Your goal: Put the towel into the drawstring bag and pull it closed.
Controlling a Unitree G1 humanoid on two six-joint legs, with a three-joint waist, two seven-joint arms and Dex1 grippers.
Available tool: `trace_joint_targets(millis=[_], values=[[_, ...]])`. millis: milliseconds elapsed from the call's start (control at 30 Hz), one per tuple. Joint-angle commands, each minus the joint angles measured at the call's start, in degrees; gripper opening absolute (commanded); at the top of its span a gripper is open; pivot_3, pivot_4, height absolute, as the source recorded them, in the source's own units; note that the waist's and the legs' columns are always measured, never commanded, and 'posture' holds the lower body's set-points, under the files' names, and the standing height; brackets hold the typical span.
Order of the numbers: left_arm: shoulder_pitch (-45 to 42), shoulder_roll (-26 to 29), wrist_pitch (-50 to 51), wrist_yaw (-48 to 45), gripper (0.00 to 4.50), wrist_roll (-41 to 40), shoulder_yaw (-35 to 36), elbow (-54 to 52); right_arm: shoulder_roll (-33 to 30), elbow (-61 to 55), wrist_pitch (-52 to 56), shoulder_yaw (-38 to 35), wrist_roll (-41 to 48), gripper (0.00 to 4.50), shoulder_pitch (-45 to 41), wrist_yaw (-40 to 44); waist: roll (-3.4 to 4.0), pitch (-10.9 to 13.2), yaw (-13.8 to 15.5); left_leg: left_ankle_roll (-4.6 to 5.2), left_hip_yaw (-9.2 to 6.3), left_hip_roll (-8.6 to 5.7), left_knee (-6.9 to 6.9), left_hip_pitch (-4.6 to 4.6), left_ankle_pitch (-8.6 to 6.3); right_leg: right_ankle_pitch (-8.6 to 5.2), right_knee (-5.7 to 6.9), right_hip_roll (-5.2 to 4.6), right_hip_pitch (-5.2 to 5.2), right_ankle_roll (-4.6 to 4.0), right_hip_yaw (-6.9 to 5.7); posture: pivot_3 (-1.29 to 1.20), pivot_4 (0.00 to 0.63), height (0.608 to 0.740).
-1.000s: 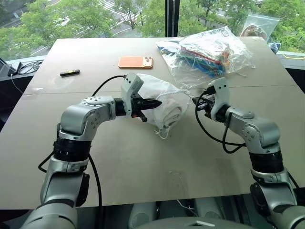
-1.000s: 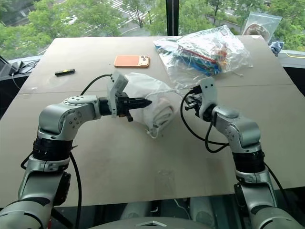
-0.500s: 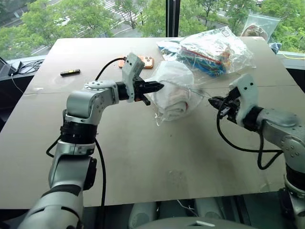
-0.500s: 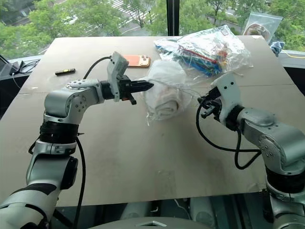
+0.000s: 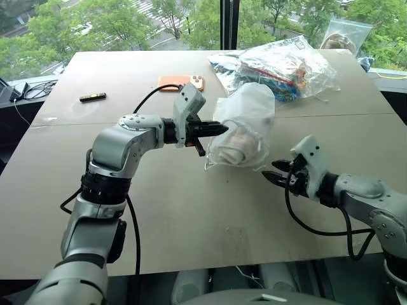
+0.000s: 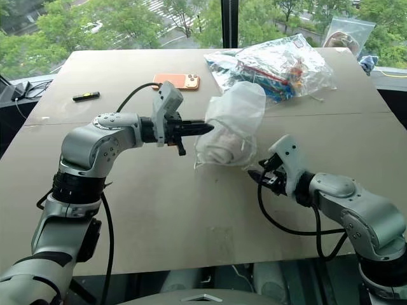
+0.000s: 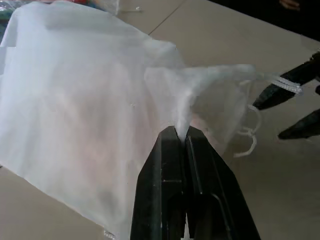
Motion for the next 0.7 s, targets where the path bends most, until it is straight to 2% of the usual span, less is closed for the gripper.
trace_joint_targets(millis=[33, 167, 300, 700], values=[[-0.5, 0.1, -0.9, 0.0, 0.0, -0.1, 0.8, -2.5, 1.5, 2.6, -0.5, -3.8, 0.4, 2.2, -1.1, -1.8, 0.0, 0.0, 0.0, 0.01, 0.0, 0.0, 0.01, 0.0, 0.0, 0.0, 0.01, 0.0, 0.0, 0.0, -0.01, 0.0, 0.15, 0.74], [-0.8, 0.0, -1.1, -0.1, 0.0, 0.1, 0.8, -2.0, 2.2, 4.9, -1.2, -2.8, -0.2, 2.2, -2.1, -2.2, 0.0, 0.0, 0.0, 0.01, 0.0, 0.0, 0.01, 0.02, -0.01, 0.0, 0.06, 0.02, 0.0, 0.0, 0.01, 0.0, 0.15, 0.74], [-1.3, -0.2, -1.1, -0.1, 0.0, 0.1, 0.8, -1.8, 2.4, 9.0, -3.3, 1.9, -4.0, 2.2, -4.2, -2.6, 0.0, 0.0, -0.1, 0.01, 0.04, -0.01, 0.02, 0.05, -0.01, 0.0, 0.07, 0.03, 0.0, 0.0, 0.03, 0.0, 0.15, 0.74], [-1.1, -0.2, -1.4, -0.2, 0.0, 0.4, 0.8, -1.6, 7.9, 14.4, -5.1, 4.7, -6.4, 2.2, -7.3, -3.4, 0.0, 0.0, -0.1, 0.01, 0.02, -0.01, 0.02, 0.04, 0.0, 0.0, 0.09, 0.02, -0.01, 0.0, 0.01, 0.0, 0.15, 0.74]])
